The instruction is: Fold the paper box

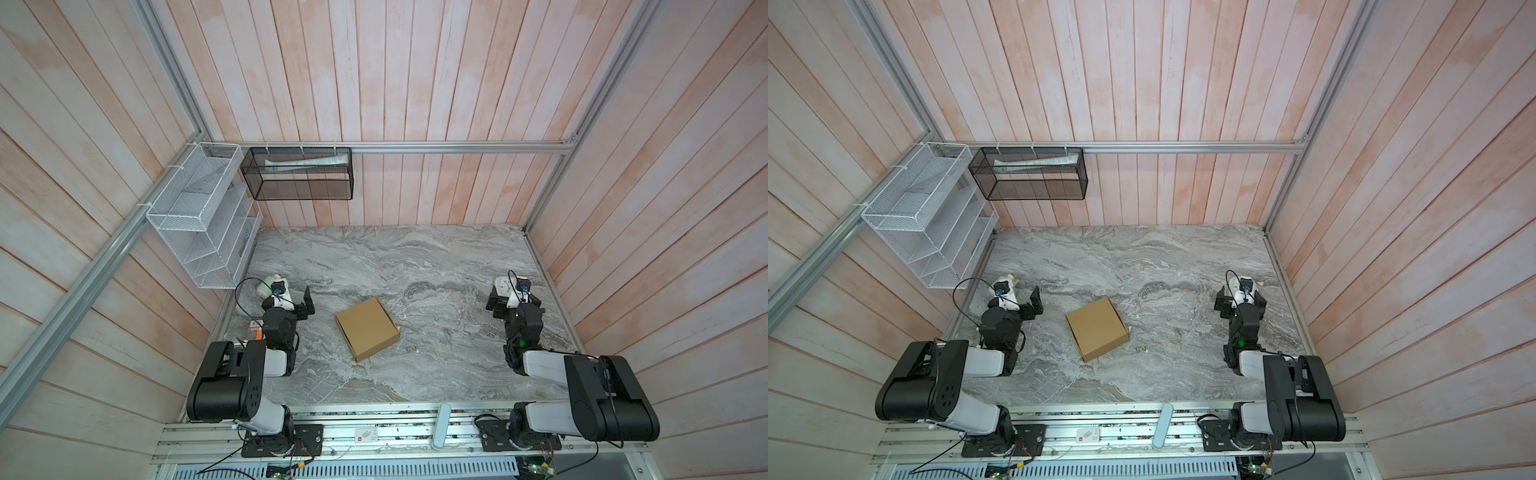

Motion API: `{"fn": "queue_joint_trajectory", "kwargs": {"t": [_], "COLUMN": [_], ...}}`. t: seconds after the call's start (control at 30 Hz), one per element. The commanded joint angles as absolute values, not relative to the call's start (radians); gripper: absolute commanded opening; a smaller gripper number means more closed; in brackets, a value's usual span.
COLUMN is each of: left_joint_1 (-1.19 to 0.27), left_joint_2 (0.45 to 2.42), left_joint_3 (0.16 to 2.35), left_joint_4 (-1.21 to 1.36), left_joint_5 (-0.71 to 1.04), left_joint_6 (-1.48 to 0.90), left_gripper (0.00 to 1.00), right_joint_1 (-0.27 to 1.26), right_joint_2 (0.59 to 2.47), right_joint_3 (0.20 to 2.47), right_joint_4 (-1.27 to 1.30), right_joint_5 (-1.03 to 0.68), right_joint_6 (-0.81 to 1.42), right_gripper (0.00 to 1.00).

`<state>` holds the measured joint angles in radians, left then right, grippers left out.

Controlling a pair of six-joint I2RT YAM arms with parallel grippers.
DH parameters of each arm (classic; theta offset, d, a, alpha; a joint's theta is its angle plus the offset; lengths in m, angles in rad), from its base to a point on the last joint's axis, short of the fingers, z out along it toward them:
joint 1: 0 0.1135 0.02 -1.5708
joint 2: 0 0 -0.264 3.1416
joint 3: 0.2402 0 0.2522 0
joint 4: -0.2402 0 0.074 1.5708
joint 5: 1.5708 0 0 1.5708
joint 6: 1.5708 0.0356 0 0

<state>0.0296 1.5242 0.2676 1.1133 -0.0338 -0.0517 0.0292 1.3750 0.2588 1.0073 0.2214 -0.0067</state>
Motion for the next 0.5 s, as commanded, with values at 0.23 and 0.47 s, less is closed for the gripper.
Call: {"fn": "queue_joint_trajectory", "kwargs": {"t": [0.23,0.47], "left_joint_1": [0.025,0.025], "left_joint_2": [1.536,1.536], "left_joint_3": [0.285,0.286], "left_joint_4": [1.105,1.104], "left_joint_5": [-0.04,-0.041], "left_joint_6": [-0.04,-0.04], "left_gripper": [1.0,1.0], "right_joint_1": [0.022,0.006], "right_joint_2": [1.472,1.522], "right_joint_3": [0.253,0.238], "right_joint_4": [1.16,1.23], "right_joint_5": [0.163,0.126], "right_joint_6": [0.003,0.013], "right_gripper": [0.98,0.98]}}
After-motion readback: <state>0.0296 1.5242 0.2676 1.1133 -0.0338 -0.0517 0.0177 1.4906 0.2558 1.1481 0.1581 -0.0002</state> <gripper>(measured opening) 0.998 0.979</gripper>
